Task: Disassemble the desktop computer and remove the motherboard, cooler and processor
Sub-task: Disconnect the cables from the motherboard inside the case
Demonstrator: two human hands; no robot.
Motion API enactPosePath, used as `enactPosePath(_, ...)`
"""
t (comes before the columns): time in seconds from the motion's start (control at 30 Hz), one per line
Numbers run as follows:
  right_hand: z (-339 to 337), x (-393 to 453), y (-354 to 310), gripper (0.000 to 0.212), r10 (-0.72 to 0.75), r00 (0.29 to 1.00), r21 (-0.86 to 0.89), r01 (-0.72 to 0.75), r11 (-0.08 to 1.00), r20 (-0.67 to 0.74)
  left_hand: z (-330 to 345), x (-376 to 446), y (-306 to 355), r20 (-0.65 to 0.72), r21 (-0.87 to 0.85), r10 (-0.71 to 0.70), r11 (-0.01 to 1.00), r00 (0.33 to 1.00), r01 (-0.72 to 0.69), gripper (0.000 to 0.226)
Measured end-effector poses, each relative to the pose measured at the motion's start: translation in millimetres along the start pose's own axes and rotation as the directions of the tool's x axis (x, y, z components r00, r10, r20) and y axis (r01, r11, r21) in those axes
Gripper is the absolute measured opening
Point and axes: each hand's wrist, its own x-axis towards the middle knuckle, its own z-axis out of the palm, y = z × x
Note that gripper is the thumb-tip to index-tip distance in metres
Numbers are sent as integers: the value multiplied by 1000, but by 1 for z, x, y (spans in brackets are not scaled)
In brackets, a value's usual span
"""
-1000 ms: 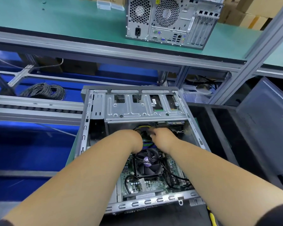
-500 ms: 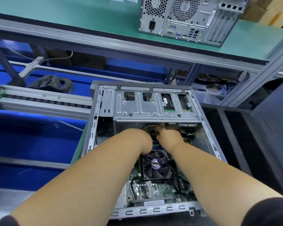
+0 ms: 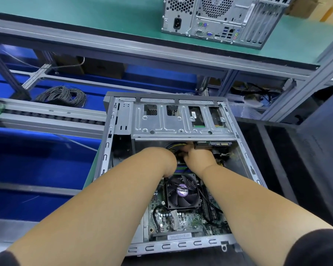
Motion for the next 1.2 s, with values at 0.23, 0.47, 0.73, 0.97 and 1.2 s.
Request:
enactPosePath(0.23, 4, 2, 1, 38, 67, 998, 89, -68, 994, 22, 1, 3, 0, 14, 41, -3, 999, 1000, 2, 35)
enactPosePath(0.47, 7, 3, 2, 35, 97, 995, 176, -97, 979, 10, 0, 4, -3, 16, -8, -10, 1000, 1000, 10, 34)
enactPosePath(0.73, 9, -1, 2, 31, 138, 990, 295, -122, 948, -33, -1, 3, -4, 11, -63, 2, 998, 1000, -1, 33)
enactPosePath(0.97, 7, -3, -1, 31, 168, 985, 344, -146, 928, -33, -1, 0, -6, -1, -81, 4, 997, 1000, -5, 33)
enactPosePath(1.2, -7, -9, -5, 35, 166, 980, 399, -198, 896, 113, -6, -9, -9, -64, -323, -72, 945, 995, 47, 32)
